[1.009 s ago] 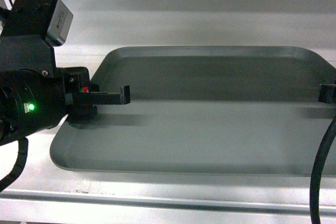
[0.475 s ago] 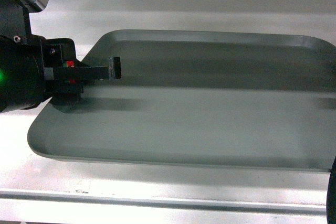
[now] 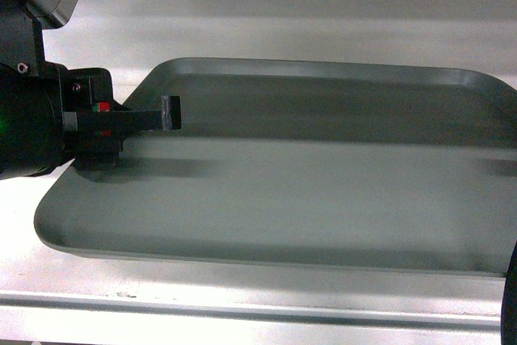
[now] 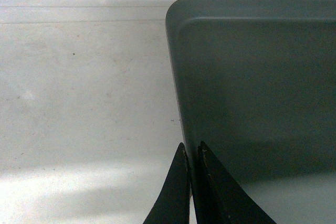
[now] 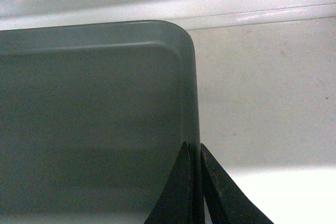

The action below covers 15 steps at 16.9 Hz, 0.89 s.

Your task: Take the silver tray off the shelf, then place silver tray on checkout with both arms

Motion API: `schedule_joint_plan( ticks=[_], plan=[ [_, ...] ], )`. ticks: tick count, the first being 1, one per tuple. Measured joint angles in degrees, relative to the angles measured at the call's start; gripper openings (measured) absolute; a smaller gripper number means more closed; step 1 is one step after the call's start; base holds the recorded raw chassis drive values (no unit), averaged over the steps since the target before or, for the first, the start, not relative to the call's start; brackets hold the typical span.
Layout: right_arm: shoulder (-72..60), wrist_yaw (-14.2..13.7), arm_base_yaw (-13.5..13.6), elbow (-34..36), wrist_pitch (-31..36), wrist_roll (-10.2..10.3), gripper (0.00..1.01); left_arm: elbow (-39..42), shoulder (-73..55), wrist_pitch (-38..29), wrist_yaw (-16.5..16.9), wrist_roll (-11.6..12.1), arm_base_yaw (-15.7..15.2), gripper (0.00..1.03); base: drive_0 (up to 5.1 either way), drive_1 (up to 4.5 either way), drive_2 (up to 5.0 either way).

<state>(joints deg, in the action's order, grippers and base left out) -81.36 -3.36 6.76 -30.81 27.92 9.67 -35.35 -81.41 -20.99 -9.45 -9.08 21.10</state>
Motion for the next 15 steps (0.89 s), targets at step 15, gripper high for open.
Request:
schedule_joint_plan(
  ticks=[15],
  plan=[
    [0.11,-0.59,0.42,0.0,0.61,0.17,0.03,0.0,0.0,-0.09,0.28,0.02,-0.22,0.03,0.0,0.0,0.0]
  ],
)
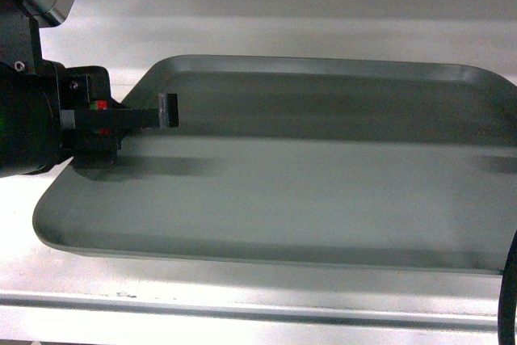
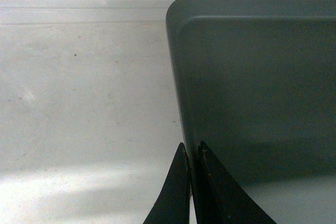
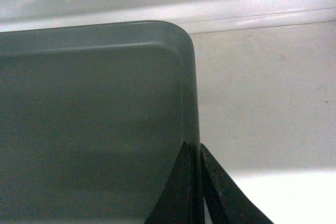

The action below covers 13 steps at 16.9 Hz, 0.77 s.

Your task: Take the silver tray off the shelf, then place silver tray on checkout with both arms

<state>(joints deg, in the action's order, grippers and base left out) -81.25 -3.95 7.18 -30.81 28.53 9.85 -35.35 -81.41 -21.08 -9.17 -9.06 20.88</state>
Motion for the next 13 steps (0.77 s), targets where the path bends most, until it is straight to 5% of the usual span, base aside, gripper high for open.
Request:
schedule_joint_plan(
  ticks=[6,13],
  plan=[
    [0.04,-0.13,0.0,0.0,0.17,0.0,0.03,0.0,0.0,-0.33,0.09,0.0,-0.04,0.03,0.0,0.0,0.0],
    [0.11,-0.37,0.26,0.02,-0.24,0.0,0.03,0.02,0.04,0.04,-0.04,0.0,-0.09,0.03,0.0,-4.01,4.0]
  ],
)
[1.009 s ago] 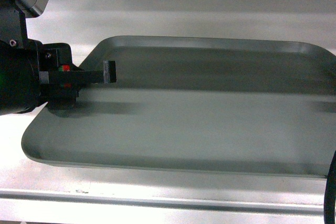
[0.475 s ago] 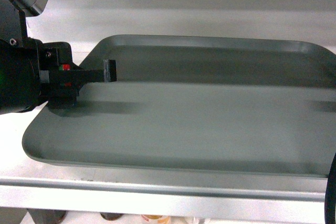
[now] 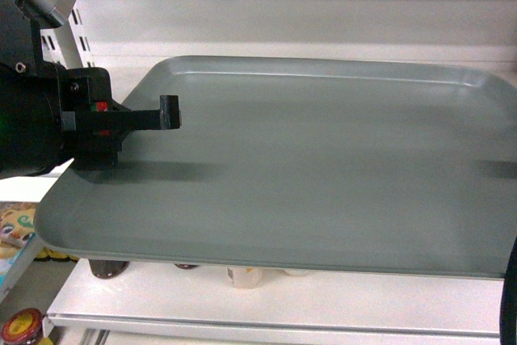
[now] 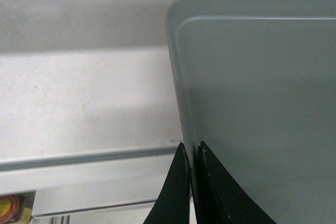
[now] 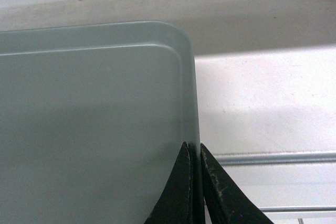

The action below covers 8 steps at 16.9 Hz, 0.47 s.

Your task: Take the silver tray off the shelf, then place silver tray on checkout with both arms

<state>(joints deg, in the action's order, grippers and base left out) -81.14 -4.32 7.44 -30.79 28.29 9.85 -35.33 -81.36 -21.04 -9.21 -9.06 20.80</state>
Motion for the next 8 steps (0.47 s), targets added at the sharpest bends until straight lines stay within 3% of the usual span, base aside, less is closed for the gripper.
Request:
schedule_joint_plan(
  ticks=[8],
  plan=[
    [0.26,-0.17,0.0,0.0,0.11,-0.02,0.03,0.0,0.04,-0.07,-0.11,0.0,0.04,0.03,0.1,-3.89,4.2]
  ],
)
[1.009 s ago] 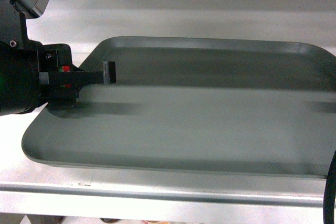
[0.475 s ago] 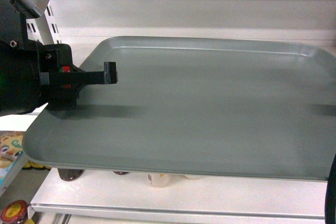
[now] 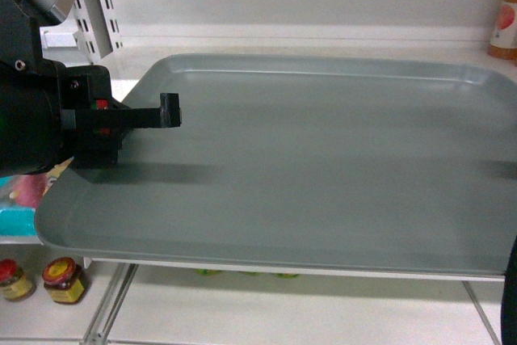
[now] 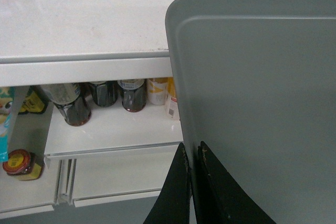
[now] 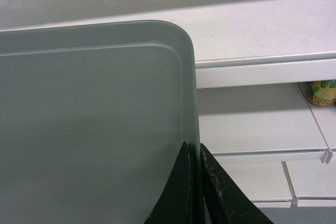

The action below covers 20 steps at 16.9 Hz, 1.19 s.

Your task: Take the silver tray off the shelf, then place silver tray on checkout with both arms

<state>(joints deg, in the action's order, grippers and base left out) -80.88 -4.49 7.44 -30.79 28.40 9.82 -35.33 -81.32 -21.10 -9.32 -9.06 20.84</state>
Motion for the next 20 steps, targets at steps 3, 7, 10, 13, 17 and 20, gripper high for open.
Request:
schedule_joint_plan(
  ticks=[3,7,10,13,17,20],
  plan=[
    [0.0,0.13,0.0,-0.02,0.15,0.0,0.03,-0.02,0.0,-0.07,0.2,0.0,-0.17,0.03,0.0,-3.98,4.1],
    [0.0,0.17,0.04,-0.02,0.11,0.0,0.03,0.0,0.0,0.07,0.35,0.0,-0.15,0.03,0.0,-4.0,4.1],
    [0.02,0.22,0.07,-0.02,0.2,0.0,0.03,0.0,0.0,0.07,0.33,0.02,-0.2,0.03,0.0,-4.0,4.1],
    [0.02,0.17,0.04,0.0,0.26,0.0,0.03,0.0,0.0,0.0,0.37,0.02,-0.2,0.03,0.0,-3.99,4.1],
    [0.07,0.15,0.04,-0.02,0.35,0.0,0.03,0.0,0.02,-0.07,0.28,0.02,-0.13,0.03,0.0,-3.99,4.1],
    [0.07,0.15,0.0,-0.11,-0.09,0.0,0.03,0.02,0.04,-0.11,0.33,0.02,-0.17,0.03,0.0,-3.99,4.1]
  ],
)
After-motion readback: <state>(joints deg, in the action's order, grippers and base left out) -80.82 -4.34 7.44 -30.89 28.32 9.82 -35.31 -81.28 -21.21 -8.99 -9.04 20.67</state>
